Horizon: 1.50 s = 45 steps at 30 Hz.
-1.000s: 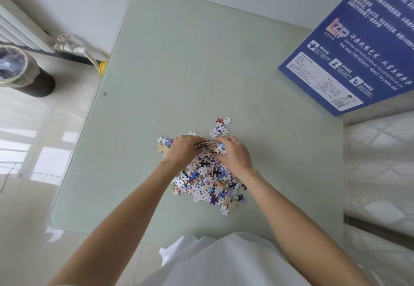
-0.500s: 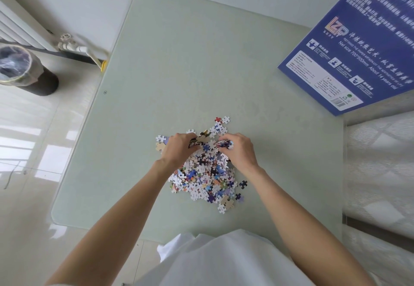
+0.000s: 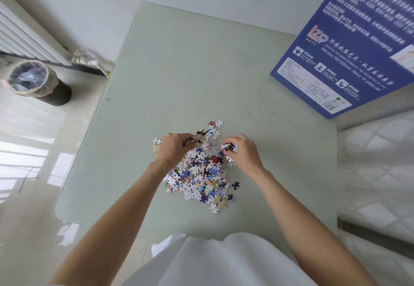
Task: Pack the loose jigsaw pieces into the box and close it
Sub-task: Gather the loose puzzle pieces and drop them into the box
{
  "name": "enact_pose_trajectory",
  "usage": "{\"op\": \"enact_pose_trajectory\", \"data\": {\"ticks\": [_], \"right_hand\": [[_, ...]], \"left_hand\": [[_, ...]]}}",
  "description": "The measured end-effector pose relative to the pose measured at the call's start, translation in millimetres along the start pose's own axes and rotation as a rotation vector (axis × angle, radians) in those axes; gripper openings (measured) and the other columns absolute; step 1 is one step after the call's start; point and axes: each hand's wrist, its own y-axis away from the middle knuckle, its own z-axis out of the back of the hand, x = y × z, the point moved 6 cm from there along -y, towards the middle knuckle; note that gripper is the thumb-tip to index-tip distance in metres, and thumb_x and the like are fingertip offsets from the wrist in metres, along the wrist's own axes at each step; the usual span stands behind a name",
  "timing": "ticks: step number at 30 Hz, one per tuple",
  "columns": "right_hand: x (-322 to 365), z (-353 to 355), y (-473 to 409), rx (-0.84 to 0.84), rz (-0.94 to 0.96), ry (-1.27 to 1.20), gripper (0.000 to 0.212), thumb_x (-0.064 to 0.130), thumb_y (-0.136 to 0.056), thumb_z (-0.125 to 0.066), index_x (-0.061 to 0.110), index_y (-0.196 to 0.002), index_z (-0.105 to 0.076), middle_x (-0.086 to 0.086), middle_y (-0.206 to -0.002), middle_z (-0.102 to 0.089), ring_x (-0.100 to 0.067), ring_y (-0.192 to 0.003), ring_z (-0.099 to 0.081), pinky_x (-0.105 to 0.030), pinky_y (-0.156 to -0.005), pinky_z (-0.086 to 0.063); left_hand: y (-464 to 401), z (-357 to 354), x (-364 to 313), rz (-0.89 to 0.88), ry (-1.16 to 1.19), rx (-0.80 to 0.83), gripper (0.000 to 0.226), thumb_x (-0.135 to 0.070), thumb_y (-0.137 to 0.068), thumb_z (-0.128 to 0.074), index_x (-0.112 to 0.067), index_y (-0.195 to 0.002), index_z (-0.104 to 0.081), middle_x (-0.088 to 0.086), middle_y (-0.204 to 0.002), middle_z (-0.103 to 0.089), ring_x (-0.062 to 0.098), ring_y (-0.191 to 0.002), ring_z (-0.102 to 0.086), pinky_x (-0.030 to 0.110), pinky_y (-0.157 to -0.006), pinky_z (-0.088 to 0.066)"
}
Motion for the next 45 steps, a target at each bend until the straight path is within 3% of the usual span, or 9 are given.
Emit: {"op": "enact_pose_trajectory", "data": {"ticks": [5,8,13,18,25,29,34,37,45], "right_hand": [[21,60,16,-0.062,0.117,-0.086,0.027,0.010,-0.077,-0.074,0.017,-0.103,-0.071,-0.004,-0.101,-0.062,-0.017,-0.088,-0.059,-0.007,-0.076,-0.039],[35,113,27,-0.175,0.222,-0.142,0.026,0.007,-0.074,-0.076,0.016,-0.099,-0.072,-0.002,-0.099,-0.065,-0.012,-0.088,-0.061,-0.002,-0.078,-0.039],[50,222,46,-0.419,0.376,-0.138,0.028,0.006,-0.073,-0.077,0.015,-0.099,-0.072,0.001,-0.100,-0.066,-0.003,-0.092,-0.060,-0.013,-0.086,-0.044],[54,341,57,-0.754,0.488,-0.073,0.025,0.007,-0.076,-0.074,0.012,-0.101,-0.070,-0.001,-0.101,-0.065,-0.007,-0.094,-0.060,-0.016,-0.088,-0.044],[22,451,33,-1.024,0.465,0.029,0.024,0.008,-0.077,-0.071,0.014,-0.101,-0.070,-0.005,-0.103,-0.065,-0.010,-0.093,-0.060,-0.015,-0.086,-0.044],[0,467,9,-1.056,0.415,0.223,0.027,0.003,-0.078,-0.069,0.013,-0.103,-0.070,-0.006,-0.108,-0.062,-0.017,-0.090,-0.059,-0.012,-0.077,-0.040],[-15,457,-13,-0.884,0.519,0.540,0.029,-0.003,-0.078,-0.069,0.009,-0.104,-0.069,-0.010,-0.112,-0.061,-0.028,-0.083,-0.065,-0.033,-0.069,-0.056],[-24,453,-27,-0.732,0.517,0.498,0.030,-0.004,-0.078,-0.068,0.011,-0.104,-0.069,-0.008,-0.113,-0.059,-0.027,-0.091,-0.064,-0.039,-0.076,-0.056],[-36,458,-44,-0.586,0.376,0.389,0.024,0.019,-0.085,-0.066,0.018,-0.110,-0.068,0.002,-0.106,-0.063,-0.016,-0.092,-0.061,-0.038,-0.082,-0.051]], "left_hand": [[3,-9,-6,0.113,-0.028,0.072,0.026,-0.029,-0.083,-0.065,-0.016,-0.105,-0.069,0.001,-0.081,-0.070,0.006,-0.052,-0.056,0.011,-0.054,-0.038],[-3,-5,-14,0.131,-0.020,0.057,0.030,-0.031,-0.081,-0.066,-0.014,-0.105,-0.070,0.002,-0.081,-0.071,0.013,-0.056,-0.059,0.023,-0.057,-0.049],[-31,35,-99,-0.098,0.020,-0.113,0.021,-0.028,-0.080,-0.070,-0.017,-0.098,-0.072,0.000,-0.076,-0.073,0.017,-0.064,-0.066,0.029,-0.065,-0.053],[-61,82,-217,-0.302,0.223,-0.186,0.012,-0.025,-0.078,-0.072,-0.031,-0.089,-0.070,-0.026,-0.060,-0.064,-0.005,-0.064,-0.063,0.007,-0.056,-0.043],[-107,125,-370,-0.632,0.253,-0.284,0.020,-0.027,-0.080,-0.070,-0.017,-0.098,-0.071,-0.004,-0.082,-0.071,0.003,-0.073,-0.064,0.020,-0.066,-0.051],[-123,134,-433,-0.779,0.269,-0.333,0.019,-0.025,-0.081,-0.070,-0.016,-0.098,-0.071,-0.003,-0.081,-0.070,0.001,-0.068,-0.061,0.018,-0.062,-0.051],[-155,122,-471,-0.872,0.169,-0.353,0.025,-0.029,-0.082,-0.068,-0.019,-0.104,-0.070,-0.001,-0.086,-0.073,0.013,-0.075,-0.066,0.030,-0.068,-0.052],[-173,115,-480,-0.899,0.101,-0.387,0.028,-0.027,-0.081,-0.069,-0.015,-0.106,-0.069,0.002,-0.092,-0.073,0.016,-0.080,-0.066,0.019,-0.067,-0.047],[-198,97,-498,-1.028,-0.118,-0.361,0.027,-0.026,-0.082,-0.068,-0.013,-0.107,-0.069,0.007,-0.081,-0.072,0.023,-0.067,-0.064,0.024,-0.063,-0.043]]}}
